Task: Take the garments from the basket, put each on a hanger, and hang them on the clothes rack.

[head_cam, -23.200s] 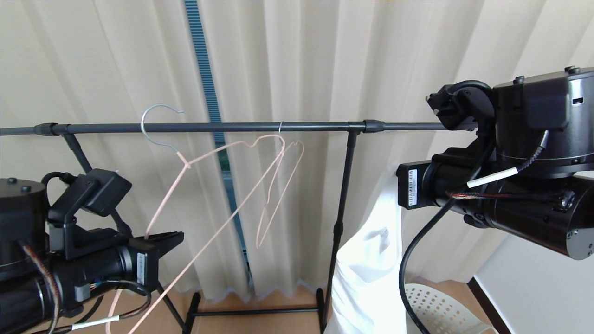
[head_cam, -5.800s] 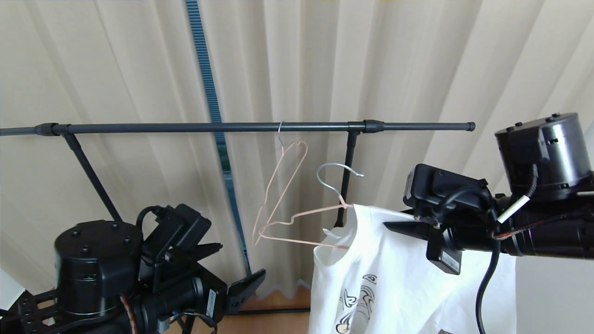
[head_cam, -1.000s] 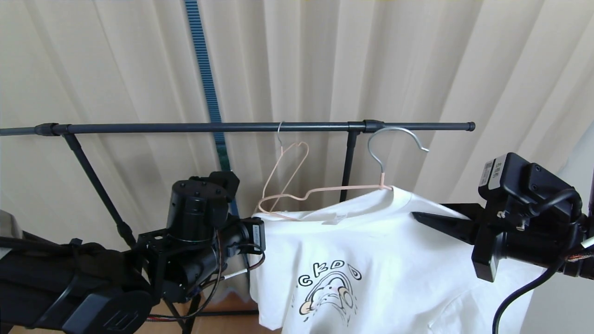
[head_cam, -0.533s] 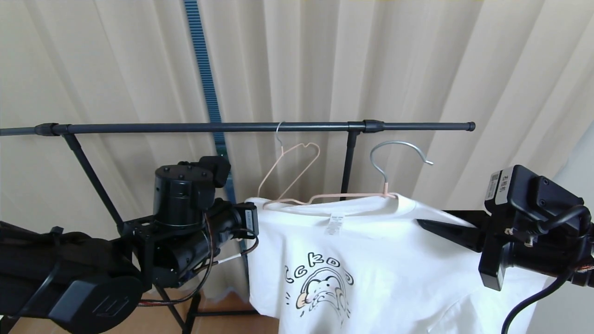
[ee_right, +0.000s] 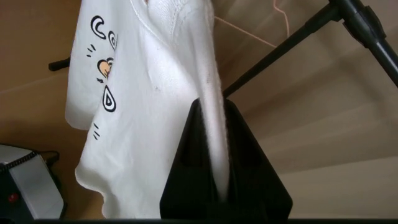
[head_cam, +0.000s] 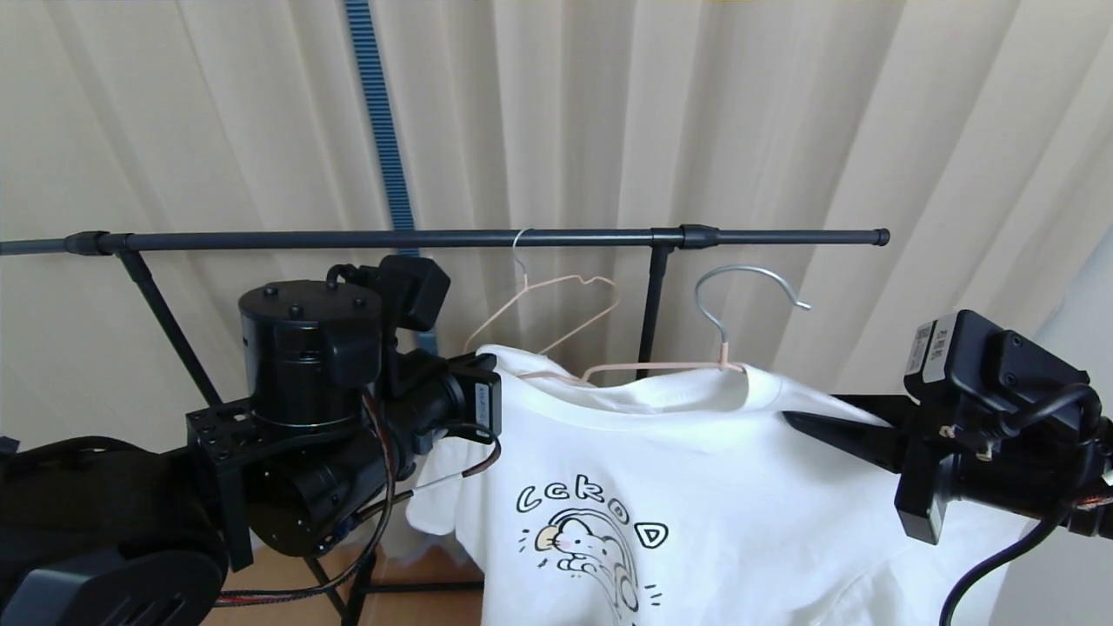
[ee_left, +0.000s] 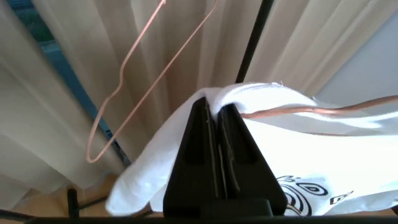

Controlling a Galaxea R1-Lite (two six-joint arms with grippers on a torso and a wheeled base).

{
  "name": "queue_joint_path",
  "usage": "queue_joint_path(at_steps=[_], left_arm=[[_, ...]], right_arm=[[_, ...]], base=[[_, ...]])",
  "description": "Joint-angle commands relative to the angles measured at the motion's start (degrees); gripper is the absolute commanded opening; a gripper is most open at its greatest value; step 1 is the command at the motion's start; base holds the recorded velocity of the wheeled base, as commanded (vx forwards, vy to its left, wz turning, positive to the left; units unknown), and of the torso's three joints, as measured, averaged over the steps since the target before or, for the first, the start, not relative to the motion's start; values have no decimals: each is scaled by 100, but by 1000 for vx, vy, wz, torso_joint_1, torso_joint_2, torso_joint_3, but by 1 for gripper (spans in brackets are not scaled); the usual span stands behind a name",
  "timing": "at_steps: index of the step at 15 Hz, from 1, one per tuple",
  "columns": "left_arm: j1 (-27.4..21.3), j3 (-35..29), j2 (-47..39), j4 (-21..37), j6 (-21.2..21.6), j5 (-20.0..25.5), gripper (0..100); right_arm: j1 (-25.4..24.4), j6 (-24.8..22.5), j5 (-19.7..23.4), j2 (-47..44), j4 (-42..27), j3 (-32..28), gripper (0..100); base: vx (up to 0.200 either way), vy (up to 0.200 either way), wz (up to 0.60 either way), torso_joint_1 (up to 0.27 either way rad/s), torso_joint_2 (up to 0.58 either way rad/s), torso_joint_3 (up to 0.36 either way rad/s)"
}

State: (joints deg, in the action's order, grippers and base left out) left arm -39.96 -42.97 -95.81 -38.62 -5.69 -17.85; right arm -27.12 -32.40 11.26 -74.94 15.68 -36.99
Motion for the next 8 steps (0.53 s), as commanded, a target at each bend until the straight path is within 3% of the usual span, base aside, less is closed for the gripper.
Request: queue_joint_path(at_steps=[1,4,8], left_arm=[[-91,-185,62,65,112,-17,0],[-363,-528,62,443,174,-70,0],[-513,-572,44,513,218,-149,0]], right_arm=[[-39,59,-89,330,-3,113,0],[-276,656,-485,445,93,376,0],[-337,885,-467,427,129,297,0]], base=[[0,0,0,0,0,0],[0,0,0,0,0,0],[0,0,0,0,0,0]])
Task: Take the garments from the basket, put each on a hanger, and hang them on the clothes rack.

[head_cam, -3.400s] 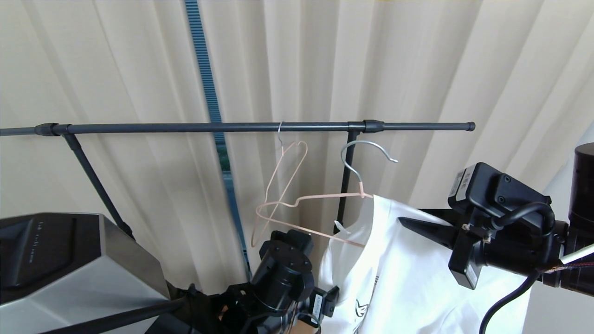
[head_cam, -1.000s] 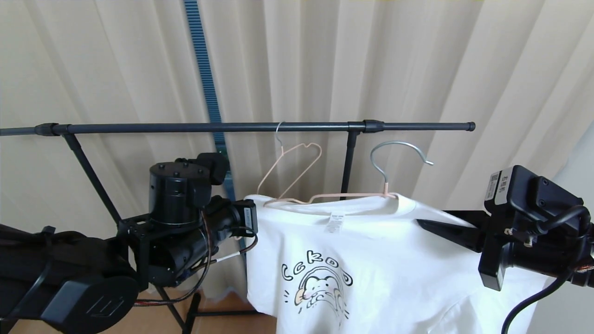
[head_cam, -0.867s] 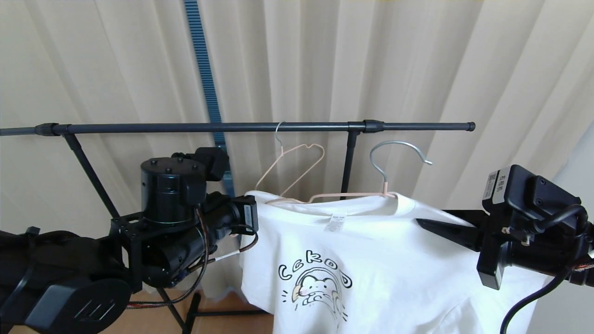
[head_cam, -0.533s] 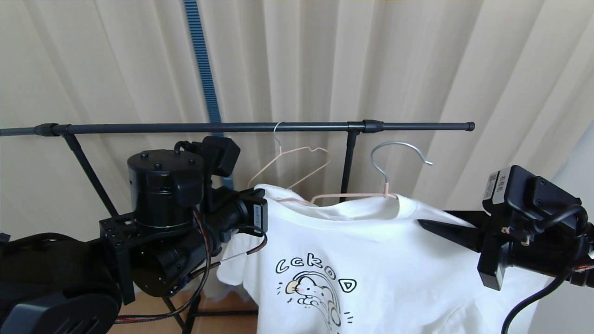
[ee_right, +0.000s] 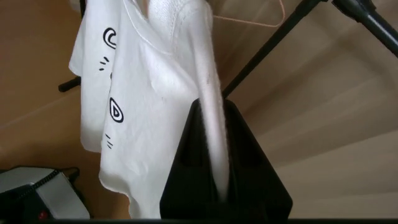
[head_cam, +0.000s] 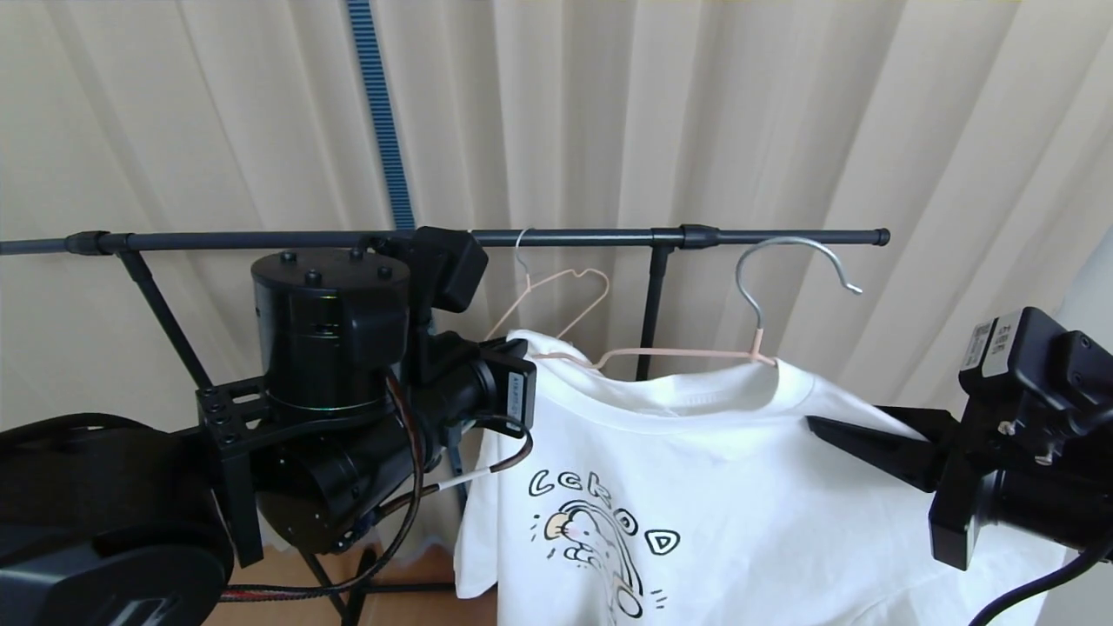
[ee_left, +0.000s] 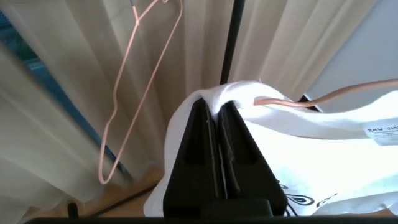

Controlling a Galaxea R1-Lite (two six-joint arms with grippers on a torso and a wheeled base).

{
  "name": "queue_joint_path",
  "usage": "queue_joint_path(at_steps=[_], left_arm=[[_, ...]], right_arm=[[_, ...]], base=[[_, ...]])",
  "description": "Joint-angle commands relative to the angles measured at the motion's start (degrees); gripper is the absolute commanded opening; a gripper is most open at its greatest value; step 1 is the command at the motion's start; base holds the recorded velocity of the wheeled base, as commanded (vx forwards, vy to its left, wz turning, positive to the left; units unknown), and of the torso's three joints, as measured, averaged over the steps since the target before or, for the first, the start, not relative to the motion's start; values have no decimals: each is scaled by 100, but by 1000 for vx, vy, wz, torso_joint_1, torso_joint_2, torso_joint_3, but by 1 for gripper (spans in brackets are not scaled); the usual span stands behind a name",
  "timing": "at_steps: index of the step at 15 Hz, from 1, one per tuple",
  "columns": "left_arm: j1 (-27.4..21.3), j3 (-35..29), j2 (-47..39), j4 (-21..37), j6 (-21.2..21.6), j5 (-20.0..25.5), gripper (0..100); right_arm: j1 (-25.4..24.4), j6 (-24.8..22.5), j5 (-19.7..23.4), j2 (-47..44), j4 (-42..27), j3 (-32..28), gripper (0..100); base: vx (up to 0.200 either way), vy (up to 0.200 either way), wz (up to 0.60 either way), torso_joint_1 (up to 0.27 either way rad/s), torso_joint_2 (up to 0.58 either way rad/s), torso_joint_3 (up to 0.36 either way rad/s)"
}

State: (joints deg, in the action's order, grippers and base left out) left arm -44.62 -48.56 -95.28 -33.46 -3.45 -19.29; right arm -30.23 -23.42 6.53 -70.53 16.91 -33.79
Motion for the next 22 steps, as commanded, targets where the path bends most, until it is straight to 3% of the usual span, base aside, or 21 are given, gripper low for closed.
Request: queue_joint_path(at_steps=[1,6,15,20,22], left_arm=[[-117,-22,-8,-2,2,-14,0],[-311,-198,133,6,336,-102,0],[-847,-506,449,481,327,-102,0],[-864,-629,449,587,310,-102,0],[-891,-655,431,587,310,-102,0]], right_arm=[[-114,127,6,-13,5,-49,0],[-440,575,-12,-241,331,-57,0],[-800,1041,-29,-971,1104,75,0],[-1064,1278,-12,-1252,1210,110,0],[-1134,1401,-12,-1595,1605,198,0]], base=[[0,0,0,0,0,0],[0,0,0,0,0,0],[0,0,0,0,0,0],[0,0,0,0,0,0],[0,0,0,0,0,0]])
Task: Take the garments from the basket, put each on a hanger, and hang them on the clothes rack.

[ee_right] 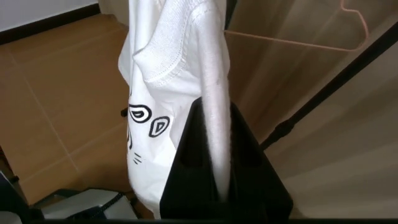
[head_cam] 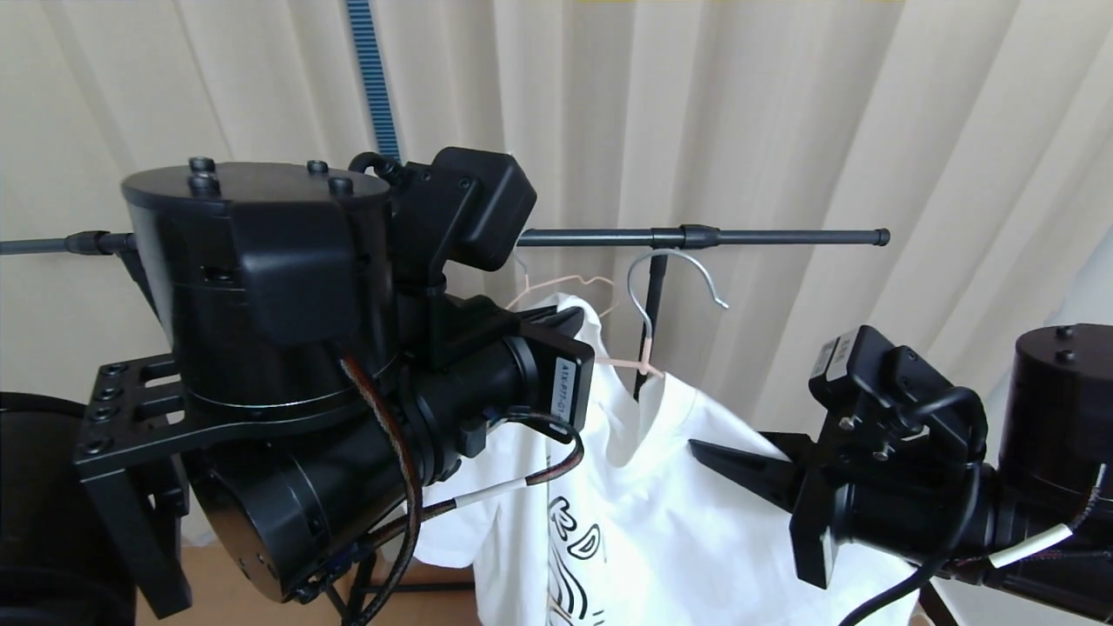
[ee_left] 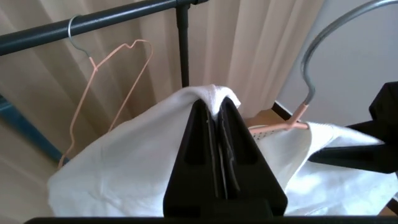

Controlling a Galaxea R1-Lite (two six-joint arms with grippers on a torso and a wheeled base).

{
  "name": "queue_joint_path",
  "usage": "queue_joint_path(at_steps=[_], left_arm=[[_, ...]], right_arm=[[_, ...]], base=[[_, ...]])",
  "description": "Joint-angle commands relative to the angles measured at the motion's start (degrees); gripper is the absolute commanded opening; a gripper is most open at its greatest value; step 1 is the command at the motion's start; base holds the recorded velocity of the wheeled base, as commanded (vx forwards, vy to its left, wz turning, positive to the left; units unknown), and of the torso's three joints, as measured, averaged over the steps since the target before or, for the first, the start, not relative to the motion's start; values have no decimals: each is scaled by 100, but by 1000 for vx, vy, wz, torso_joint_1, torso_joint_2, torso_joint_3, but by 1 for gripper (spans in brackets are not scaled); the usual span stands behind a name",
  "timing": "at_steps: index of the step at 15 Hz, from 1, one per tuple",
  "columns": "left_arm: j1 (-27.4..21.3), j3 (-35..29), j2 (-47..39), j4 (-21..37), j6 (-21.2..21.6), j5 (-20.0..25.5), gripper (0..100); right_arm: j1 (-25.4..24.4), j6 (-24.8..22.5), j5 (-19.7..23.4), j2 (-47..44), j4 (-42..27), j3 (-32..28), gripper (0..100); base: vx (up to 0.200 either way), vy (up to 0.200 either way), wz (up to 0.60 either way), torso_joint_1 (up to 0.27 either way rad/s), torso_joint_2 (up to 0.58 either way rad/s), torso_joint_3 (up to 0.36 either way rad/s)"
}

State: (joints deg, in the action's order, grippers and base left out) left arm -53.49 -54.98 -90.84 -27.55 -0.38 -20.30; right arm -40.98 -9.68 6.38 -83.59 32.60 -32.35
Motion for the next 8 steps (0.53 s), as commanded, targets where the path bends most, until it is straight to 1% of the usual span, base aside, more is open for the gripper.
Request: queue_joint_path(at_steps=[1,2,3,5,6,7,8], left_arm=[[-3,-22,-12,-5,-6,-1,0],[-3,-22,-3,-5,-6,-1,0],[-3,-4,5,-5,-15,-1,0],[-3,49,14,-5,-24,-1,0],[32,58,32,-5,-24,-1,0],[76,101,49,4,-24,-1,0],[111,128,58,4,-24,8,0]], right_arm=[[-59,19,30,-527,555,291,0],[-59,10,48,-615,871,423,0],[-59,10,66,-641,985,484,0],[-68,-16,575,-553,1012,669,0],[-50,-227,1041,-386,1012,845,0],[3,-421,1287,-289,994,915,0],[38,-447,1358,-263,994,933,0]], base=[[0,0,0,0,0,0],[0,0,0,0,0,0],[0,0,0,0,0,0],[0,0,0,0,0,0],[0,0,0,0,0,0],[0,0,0,0,0,0],[0,0,0,0,0,0]])
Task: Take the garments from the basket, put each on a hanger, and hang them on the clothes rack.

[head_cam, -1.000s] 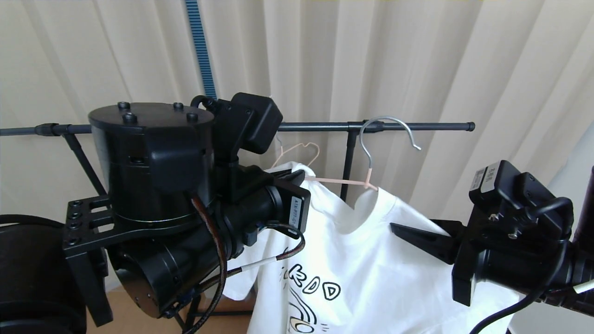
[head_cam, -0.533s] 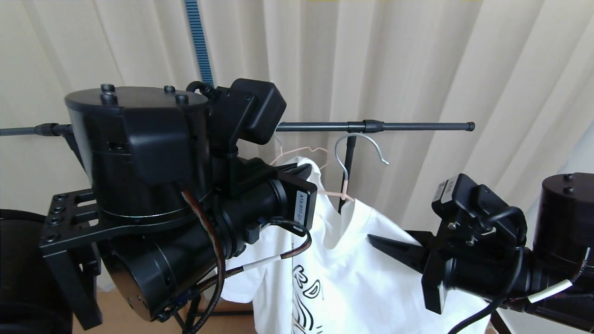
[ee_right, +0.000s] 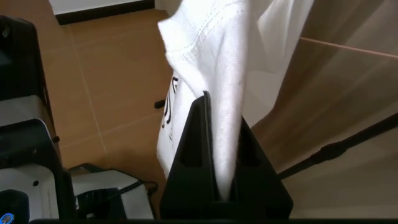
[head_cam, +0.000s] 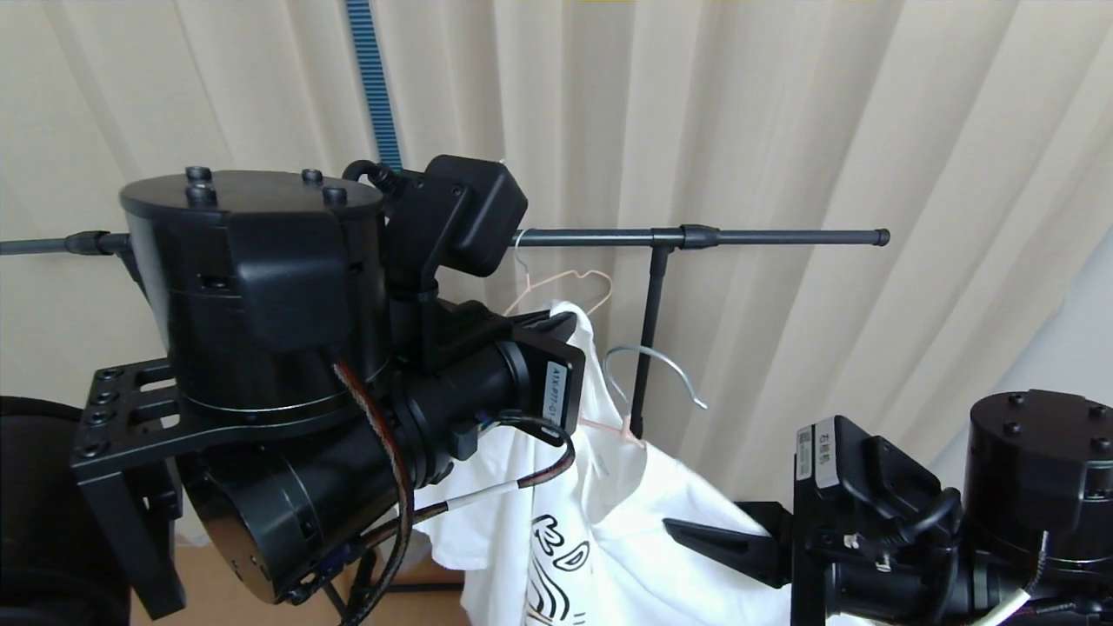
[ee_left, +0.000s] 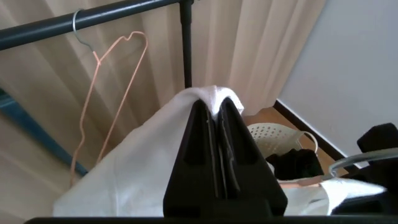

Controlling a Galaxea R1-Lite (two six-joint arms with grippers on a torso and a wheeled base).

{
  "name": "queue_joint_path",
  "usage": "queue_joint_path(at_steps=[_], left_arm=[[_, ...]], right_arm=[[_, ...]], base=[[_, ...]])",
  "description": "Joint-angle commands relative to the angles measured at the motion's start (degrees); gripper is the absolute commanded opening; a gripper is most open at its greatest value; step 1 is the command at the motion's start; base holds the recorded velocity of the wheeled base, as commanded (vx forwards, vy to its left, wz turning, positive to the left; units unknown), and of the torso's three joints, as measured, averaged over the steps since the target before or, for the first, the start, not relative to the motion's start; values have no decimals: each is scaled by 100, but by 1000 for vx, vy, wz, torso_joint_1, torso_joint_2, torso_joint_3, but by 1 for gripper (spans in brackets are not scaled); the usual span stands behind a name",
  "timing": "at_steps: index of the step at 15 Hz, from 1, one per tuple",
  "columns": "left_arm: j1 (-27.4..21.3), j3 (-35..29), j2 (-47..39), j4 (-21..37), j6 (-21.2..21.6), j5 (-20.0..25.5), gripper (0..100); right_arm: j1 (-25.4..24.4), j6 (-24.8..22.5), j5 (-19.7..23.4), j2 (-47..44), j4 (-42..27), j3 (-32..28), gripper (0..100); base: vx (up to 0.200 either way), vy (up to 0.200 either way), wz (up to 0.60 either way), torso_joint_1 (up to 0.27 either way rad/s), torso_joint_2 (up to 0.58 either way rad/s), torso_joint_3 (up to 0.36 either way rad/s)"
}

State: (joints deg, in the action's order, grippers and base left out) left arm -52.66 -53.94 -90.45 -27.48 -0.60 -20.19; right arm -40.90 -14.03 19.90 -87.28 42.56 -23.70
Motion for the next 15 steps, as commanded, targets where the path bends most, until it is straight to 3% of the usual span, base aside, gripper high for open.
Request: queue_joint_path(at_steps=[1,4,6,8,15], left_arm=[[195,165,125,-3,-2,50,0],[582,349,318,23,51,173,0],[854,508,599,260,69,762,0],[1039,490,625,331,77,841,0],[1601,402,617,331,816,2001,0]], right_arm=[[179,-56,296,185,-11,120,0],[399,-82,463,247,-2,129,0],[548,-73,480,405,-11,102,0],[548,-82,638,537,-28,137,0],[495,-82,1016,871,-380,146,0]], base=[[0,0,0,0,0,0],[0,0,0,0,0,0],[0,0,0,0,0,0],[0,0,0,0,0,0],[0,0,0,0,0,0]])
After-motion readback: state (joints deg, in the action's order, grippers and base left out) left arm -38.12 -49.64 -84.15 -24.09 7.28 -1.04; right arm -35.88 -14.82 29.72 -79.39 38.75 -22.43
